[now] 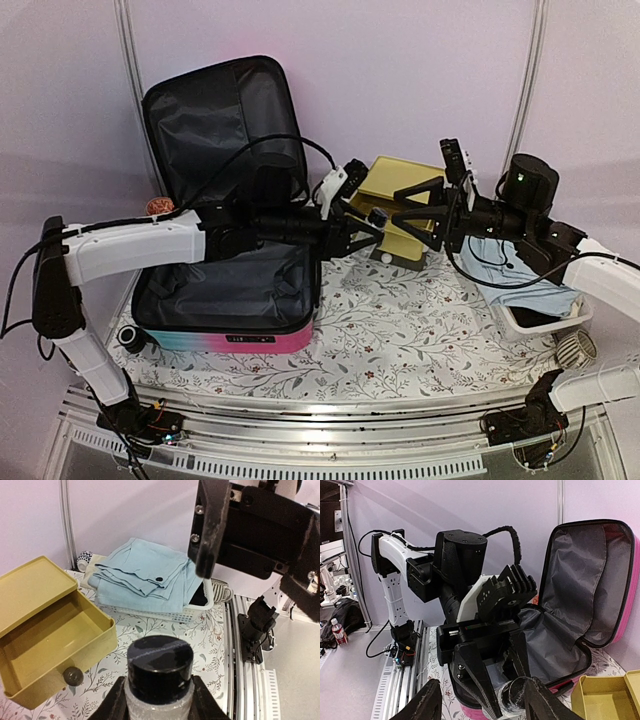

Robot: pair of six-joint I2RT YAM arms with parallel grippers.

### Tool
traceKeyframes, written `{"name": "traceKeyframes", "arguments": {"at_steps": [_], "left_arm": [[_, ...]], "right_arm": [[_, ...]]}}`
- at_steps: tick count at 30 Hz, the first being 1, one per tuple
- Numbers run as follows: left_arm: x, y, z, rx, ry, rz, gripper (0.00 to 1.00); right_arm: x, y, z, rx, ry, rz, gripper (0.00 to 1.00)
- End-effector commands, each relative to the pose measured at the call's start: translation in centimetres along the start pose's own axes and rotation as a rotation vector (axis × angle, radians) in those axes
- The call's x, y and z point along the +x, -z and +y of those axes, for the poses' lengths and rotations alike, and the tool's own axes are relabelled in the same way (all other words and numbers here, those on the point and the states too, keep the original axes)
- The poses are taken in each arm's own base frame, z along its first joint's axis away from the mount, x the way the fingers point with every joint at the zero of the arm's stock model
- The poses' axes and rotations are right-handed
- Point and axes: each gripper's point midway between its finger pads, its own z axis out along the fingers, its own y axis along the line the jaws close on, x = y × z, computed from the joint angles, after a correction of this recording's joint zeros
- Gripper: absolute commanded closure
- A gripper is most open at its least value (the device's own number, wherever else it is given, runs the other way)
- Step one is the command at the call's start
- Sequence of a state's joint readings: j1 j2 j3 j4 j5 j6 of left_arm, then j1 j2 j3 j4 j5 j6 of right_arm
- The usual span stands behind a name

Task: Open, take out, and arrange the luggage
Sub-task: Pass from the left arm to the right

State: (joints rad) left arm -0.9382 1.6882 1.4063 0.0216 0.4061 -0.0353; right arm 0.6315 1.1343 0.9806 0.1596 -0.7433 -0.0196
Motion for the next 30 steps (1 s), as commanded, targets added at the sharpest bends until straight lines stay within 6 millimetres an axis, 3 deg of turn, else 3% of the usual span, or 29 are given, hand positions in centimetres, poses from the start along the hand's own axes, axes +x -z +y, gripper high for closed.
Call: {"name": "traceKeyframes", "arguments": {"at_steps": [1, 9, 15, 23, 26, 30], "left_arm": [[-3.4, -0.3, -1.8, 0.058, -0.036, -0.106, 0.77], [-4.1, -0.4, -3.2, 0.106, -0.072, -0.132, 0.76], [-4.2, -0.3, -4.0, 0.134, -0.099, -0.137, 0.76], [-4.5, -0.3, -4.4, 0.138, -0.115, -0.148, 0.76], [-4.6, -0.3, -4.6, 0.141, -0.118, -0.153, 0.76], [-4.7, -0.3, -4.5, 0.136, -0.119, -0.156, 0.76]], "right_arm": [[-1.1, 0.2, 0.9, -0.031, 0.042, -0.043, 0.42], [-0.8, -0.1, -0.9, 0.061, 0.028, -0.037, 0.42], [-0.1, -0.5, -1.1, 0.049, 0.005, -0.023, 0.36], [0.5, -0.9, -1.0, 0.019, -0.007, -0.008, 0.43], [0.6, -1.0, -0.7, -0.001, -0.01, -0.005, 0.54], [0.7, -1.1, -0.5, -0.016, -0.012, -0.001, 0.57]]}}
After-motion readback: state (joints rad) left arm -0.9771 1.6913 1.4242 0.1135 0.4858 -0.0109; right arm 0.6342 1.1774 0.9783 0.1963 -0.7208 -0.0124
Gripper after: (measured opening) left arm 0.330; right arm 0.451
